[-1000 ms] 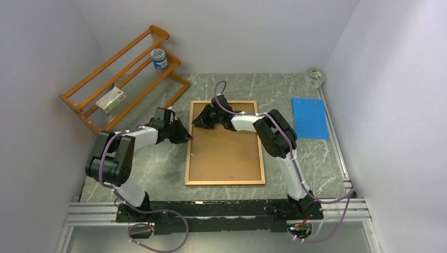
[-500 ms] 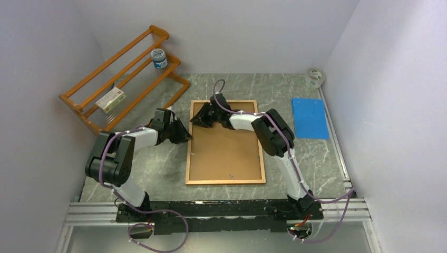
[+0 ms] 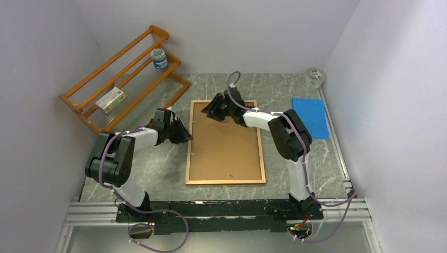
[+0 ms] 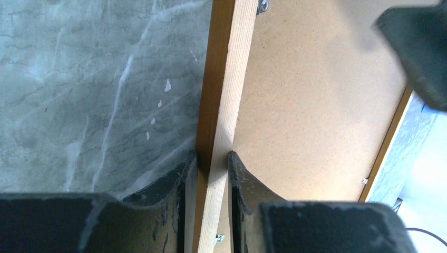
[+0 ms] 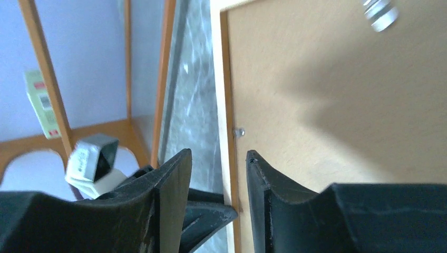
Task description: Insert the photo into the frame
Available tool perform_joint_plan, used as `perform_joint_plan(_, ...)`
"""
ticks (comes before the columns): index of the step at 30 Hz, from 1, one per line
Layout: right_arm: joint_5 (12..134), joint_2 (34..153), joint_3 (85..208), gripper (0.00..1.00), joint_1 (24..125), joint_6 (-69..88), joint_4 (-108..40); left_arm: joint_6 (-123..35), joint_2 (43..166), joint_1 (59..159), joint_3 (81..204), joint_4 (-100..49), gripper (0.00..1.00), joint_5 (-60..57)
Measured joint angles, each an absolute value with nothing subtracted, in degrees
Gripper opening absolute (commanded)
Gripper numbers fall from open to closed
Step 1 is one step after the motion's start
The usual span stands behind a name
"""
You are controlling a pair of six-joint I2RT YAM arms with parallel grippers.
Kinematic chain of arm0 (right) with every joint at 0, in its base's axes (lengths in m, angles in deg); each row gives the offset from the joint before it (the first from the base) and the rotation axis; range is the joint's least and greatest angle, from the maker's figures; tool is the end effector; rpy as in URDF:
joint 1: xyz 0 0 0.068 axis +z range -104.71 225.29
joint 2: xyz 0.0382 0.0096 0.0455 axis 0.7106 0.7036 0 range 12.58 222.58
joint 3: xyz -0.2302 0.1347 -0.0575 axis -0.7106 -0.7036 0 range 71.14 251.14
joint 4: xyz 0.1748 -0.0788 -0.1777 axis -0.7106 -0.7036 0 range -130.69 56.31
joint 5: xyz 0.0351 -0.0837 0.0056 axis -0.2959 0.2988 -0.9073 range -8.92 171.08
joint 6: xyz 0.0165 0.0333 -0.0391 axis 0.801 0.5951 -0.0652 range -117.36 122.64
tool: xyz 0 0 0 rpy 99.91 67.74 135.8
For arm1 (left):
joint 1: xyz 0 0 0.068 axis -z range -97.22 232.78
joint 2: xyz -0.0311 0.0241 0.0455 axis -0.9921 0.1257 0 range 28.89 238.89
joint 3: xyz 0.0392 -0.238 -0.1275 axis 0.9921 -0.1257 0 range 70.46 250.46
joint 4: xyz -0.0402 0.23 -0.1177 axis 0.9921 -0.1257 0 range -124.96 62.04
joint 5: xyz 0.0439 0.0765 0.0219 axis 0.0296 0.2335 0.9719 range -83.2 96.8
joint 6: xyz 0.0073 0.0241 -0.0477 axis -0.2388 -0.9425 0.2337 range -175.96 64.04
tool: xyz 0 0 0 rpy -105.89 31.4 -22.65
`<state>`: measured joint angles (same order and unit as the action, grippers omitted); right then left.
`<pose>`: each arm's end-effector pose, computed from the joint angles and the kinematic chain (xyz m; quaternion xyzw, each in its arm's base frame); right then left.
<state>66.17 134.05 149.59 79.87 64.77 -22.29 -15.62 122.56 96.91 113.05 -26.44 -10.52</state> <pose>0.3820 0.2744 0.1586 0.1446 0.8558 0.4367 0.2367 0.2956 -0.0854 0.1418 -0.1596 0.9153 -0.2820 0.2391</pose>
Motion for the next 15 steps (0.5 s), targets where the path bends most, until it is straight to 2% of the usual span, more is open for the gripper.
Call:
perform_joint_plan(8, 68.3, 133.3, 149.7, 0.49, 72.0, 64.2, -24.4, -15.6, 122.6, 96.9, 113.1, -26.4, 0.26, -10.5)
perform_joint_plan(15, 70.1, 138.0, 154.3, 0.49, 71.4, 64.6, -26.1, -15.7, 122.6, 96.9, 113.1, -26.5, 0.24, -10.5)
